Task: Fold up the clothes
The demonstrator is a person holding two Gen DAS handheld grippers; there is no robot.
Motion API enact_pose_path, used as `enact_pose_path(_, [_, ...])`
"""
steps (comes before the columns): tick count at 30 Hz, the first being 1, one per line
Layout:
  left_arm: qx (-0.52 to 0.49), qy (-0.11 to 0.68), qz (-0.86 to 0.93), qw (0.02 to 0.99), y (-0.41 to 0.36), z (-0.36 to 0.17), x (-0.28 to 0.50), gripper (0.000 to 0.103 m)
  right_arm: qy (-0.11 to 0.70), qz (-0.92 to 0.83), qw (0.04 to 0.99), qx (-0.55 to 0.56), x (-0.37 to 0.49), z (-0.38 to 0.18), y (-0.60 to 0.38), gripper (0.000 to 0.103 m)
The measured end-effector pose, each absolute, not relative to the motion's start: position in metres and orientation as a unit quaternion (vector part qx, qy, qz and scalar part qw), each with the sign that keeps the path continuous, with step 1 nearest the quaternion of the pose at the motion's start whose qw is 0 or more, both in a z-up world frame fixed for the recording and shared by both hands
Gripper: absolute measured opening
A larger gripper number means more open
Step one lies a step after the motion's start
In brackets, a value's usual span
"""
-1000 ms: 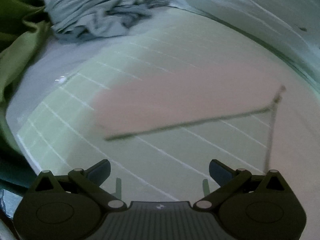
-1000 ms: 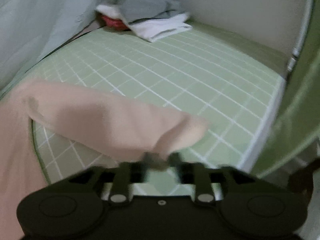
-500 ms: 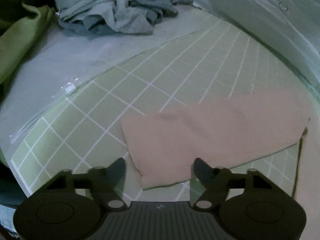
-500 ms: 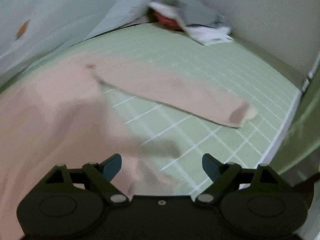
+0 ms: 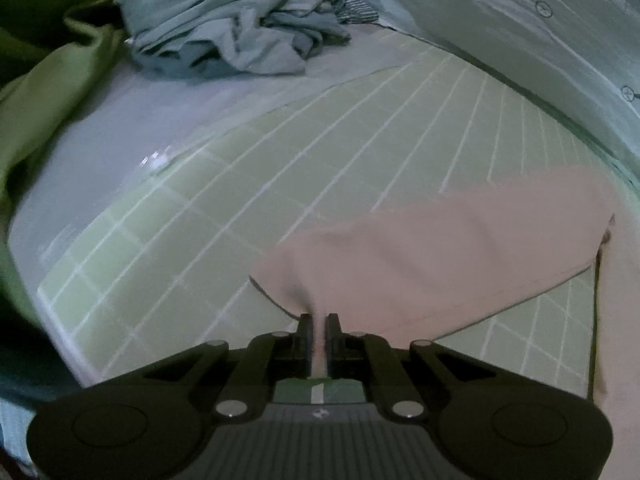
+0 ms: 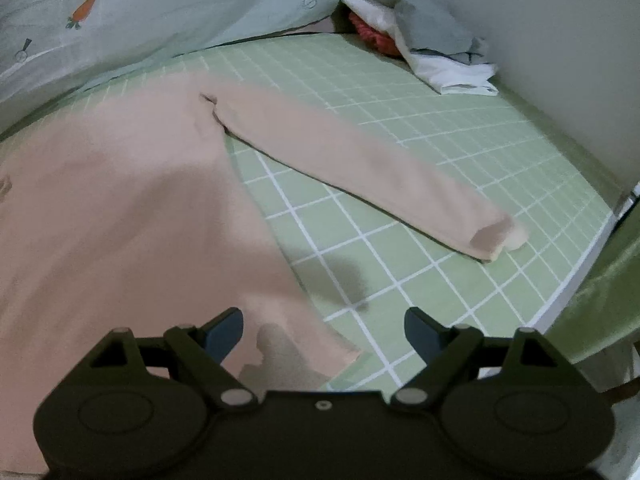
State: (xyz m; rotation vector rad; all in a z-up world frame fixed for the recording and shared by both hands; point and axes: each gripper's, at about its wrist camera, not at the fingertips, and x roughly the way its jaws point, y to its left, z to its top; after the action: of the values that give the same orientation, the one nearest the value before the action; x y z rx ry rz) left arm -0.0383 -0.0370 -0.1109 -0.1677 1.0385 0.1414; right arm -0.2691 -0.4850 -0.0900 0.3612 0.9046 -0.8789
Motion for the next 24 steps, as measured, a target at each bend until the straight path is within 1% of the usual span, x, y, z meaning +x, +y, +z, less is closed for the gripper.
enact_pose_path(3, [-0.092,0.497,0.074,0.86,-0.039,-0.11,-0.05,0.014,0.427,-0.391,0.797,0.17,-0.27,-0.095,-0.493,0.089])
enact_pose_path(5, [-0.101,0.499,0.075,0.858,-0.043,-0.105,-0.059,0.022,0.429,-0.377,0.803,0.173,-0.271,-0.097,-0.498,0.089])
enact_pose_path(7, [-0.112,0.498,0.059,0.858,-0.053,-0.101,-0.067,0.038,0.426,-0.359,0.811,0.177,-0.274,-0.098,-0.502,0.089])
enact_pose_path(10, [-0.13,0.49,-0.006,0.862,-0.079,-0.092,-0.08,0.05,0.421,-0.333,0.824,0.18,-0.274,-0.098,-0.505,0.088])
enact_pose_path(11, [-0.136,0.486,-0.028,0.863,-0.088,-0.09,-0.084,0.052,0.422,-0.326,0.827,0.178,-0.274,-0.098,-0.506,0.087])
enact_pose_path(13, [-0.148,0.479,-0.071,0.863,-0.106,-0.084,-0.092,0.058,0.43,-0.308,0.831,0.171,-0.272,-0.101,-0.507,0.079])
enact_pose_path(15, [-0.128,0.49,-0.111,0.855,-0.131,-0.087,-0.094,0.061,0.436,-0.284,0.836,0.172,-0.272,-0.104,-0.508,0.062])
enact_pose_path(16, [-0.114,0.497,-0.124,0.851,-0.144,-0.09,-0.095,0.061,0.439,-0.272,0.84,0.169,-0.272,-0.104,-0.508,0.061])
enact_pose_path(17, [-0.1,0.504,-0.134,0.847,-0.156,-0.093,-0.096,0.061,0.439,-0.26,0.845,0.161,-0.274,-0.103,-0.508,0.049])
enact_pose_path(18, [-0.087,0.512,-0.137,0.843,-0.166,-0.097,-0.097,0.06,0.438,-0.247,0.851,0.153,-0.275,-0.103,-0.507,0.029])
enact_pose_path(20, [-0.064,0.528,-0.138,0.835,-0.183,-0.105,-0.102,0.053,0.439,-0.225,0.858,0.143,-0.277,-0.101,-0.506,0.007])
enact_pose_path(21, [-0.059,0.534,-0.137,0.832,-0.187,-0.108,-0.104,0.032,0.441,-0.217,0.861,0.135,-0.278,-0.1,-0.505,0.005])
enact_pose_path(22, [-0.057,0.543,-0.135,0.827,-0.19,-0.112,-0.107,0.004,0.442,-0.211,0.863,0.126,-0.28,-0.1,-0.504,0.005])
enact_pose_path(24, [-0.053,0.545,-0.132,0.826,-0.192,-0.115,-0.115,0.005,0.443,-0.2,0.866,0.117,-0.285,-0.099,-0.504,0.005])
